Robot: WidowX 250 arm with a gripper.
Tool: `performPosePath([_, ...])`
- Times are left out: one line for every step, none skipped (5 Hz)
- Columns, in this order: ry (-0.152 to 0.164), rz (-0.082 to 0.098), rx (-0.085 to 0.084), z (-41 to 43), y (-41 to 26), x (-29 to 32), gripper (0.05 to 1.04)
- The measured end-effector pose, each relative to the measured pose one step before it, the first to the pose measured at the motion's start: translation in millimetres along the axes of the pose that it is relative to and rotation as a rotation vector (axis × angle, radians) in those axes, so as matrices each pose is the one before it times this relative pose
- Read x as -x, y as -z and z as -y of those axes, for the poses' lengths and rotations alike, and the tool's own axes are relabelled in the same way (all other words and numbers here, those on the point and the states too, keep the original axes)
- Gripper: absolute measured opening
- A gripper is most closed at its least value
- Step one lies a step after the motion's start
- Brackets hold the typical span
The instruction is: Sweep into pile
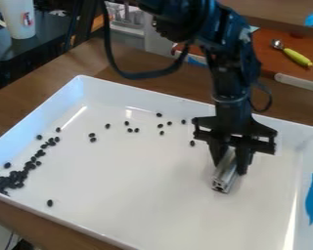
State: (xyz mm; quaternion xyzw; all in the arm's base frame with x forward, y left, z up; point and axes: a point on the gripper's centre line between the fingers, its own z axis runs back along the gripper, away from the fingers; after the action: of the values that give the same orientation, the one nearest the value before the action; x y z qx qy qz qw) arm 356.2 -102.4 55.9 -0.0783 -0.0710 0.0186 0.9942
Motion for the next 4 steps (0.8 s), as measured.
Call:
performPosePath([-0.0102, -0.0233, 0.0055, -29.47, -4.10, 1.92, 0.375])
performPosePath([-0.0268, -0.0456, 0.0060, -36.89, -6.17, 2.23, 0.375])
performPosePath([-0.0464, -0.0153, 0.0064, -32.47, -5.83, 0.73, 0.375])
performPosePath([-0.0292, 0.0124, -0.0084, -25.23, -4.44, -2.07, 0.375])
